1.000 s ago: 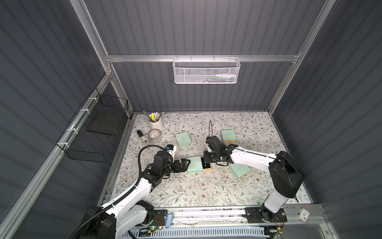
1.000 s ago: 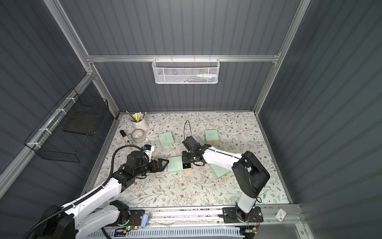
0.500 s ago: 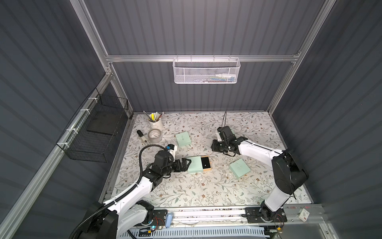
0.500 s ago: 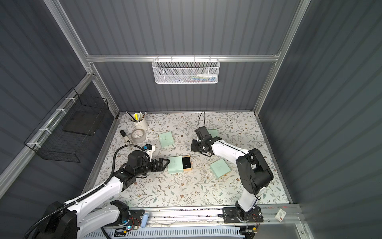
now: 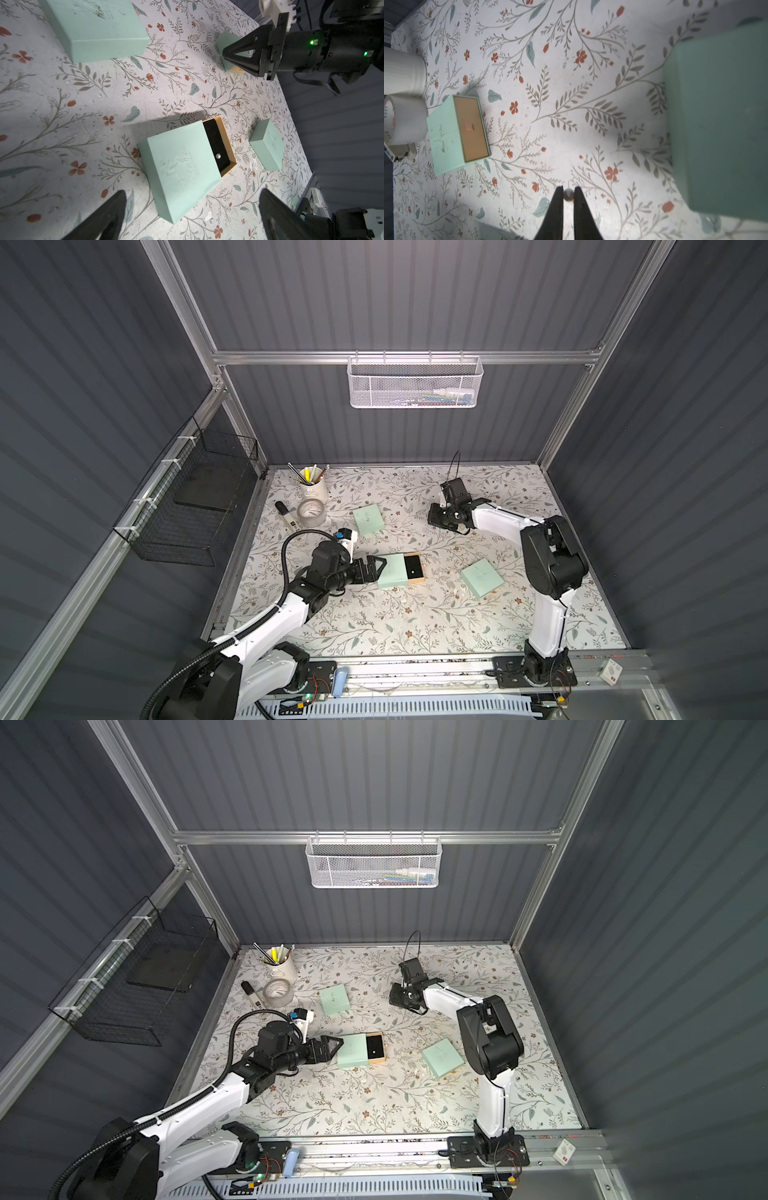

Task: Take out the earrings from the drawer-style jewelry box
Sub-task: Place the earring at the center of the board.

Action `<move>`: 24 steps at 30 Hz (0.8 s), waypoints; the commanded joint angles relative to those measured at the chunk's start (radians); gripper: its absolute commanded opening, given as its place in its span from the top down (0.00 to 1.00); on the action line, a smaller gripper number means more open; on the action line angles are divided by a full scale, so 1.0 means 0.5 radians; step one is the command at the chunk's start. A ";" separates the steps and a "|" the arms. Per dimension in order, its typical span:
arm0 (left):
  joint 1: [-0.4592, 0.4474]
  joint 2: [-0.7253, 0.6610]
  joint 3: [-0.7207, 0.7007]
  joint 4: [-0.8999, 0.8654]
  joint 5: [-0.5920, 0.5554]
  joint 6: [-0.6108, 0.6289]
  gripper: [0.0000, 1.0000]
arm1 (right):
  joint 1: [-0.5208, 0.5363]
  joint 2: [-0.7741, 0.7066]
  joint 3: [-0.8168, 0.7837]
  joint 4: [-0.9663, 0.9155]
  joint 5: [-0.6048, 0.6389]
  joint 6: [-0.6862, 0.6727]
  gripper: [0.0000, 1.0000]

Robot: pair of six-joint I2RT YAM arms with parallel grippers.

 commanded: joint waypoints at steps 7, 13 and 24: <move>0.009 0.014 0.030 0.056 0.034 -0.029 0.00 | -0.016 0.276 0.301 -0.078 -0.045 -0.033 0.87; 0.009 0.016 0.035 0.043 0.027 -0.023 0.00 | -0.022 0.398 0.416 -0.136 -0.071 -0.042 0.87; 0.008 0.059 0.044 0.060 0.026 -0.033 0.00 | -0.044 0.473 0.490 -0.180 -0.102 -0.022 0.84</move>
